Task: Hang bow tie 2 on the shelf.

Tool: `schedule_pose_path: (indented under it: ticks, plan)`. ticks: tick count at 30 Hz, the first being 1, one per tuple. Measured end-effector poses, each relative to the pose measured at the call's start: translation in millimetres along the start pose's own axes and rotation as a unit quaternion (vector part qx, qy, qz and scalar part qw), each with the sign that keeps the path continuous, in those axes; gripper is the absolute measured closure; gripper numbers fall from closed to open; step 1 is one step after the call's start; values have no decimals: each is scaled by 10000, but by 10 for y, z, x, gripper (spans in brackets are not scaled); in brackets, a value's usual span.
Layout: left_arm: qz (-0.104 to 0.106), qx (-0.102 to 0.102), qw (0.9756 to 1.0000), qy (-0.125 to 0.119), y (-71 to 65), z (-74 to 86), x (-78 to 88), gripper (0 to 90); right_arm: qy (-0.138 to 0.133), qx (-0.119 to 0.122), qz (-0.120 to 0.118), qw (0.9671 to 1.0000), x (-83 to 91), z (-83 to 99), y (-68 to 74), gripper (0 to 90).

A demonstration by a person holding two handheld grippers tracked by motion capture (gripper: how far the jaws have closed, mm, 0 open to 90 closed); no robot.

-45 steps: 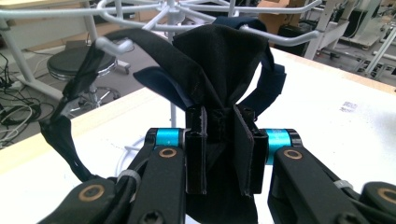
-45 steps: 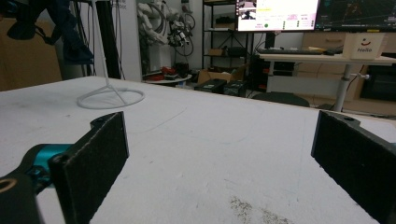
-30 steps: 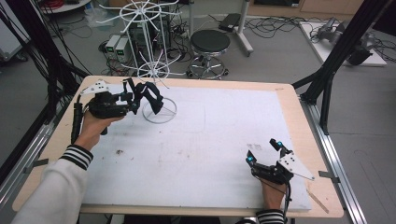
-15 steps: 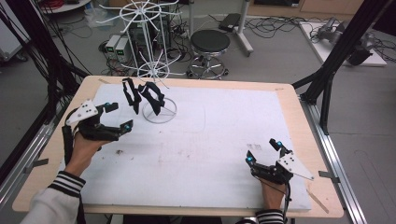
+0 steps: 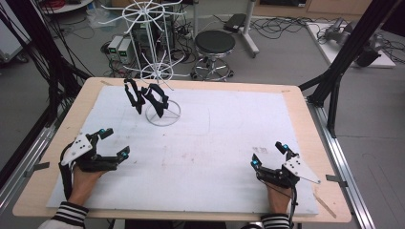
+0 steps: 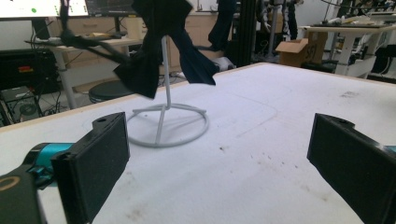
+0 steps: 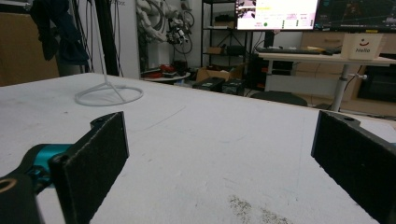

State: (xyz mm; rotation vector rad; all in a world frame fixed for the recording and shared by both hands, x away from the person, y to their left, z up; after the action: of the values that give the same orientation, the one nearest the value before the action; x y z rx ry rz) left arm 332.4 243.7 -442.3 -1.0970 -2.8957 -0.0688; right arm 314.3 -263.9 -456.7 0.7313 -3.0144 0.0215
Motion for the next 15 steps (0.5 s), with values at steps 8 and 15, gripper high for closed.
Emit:
schedule_pose_path:
  ticks: [8,15]
  plan:
    - [-283,-107,9984,-473,-12,110,135,62,32,-13,5,10000,2,4,5,33]
    - [-333,19,9985,-436,15,120,133,62,-2,12,15,10000,2,1,2,32]
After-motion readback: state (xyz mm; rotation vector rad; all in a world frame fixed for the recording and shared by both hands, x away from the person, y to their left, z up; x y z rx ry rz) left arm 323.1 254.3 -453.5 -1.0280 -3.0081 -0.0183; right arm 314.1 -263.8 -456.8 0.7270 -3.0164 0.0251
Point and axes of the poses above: each handheld gripper's, and its own axes: x roughly backward along the jaws, z roughly out of its underside, y roughly to its left, the point moved 6 cm from there along -x, roughly forward along the jaws
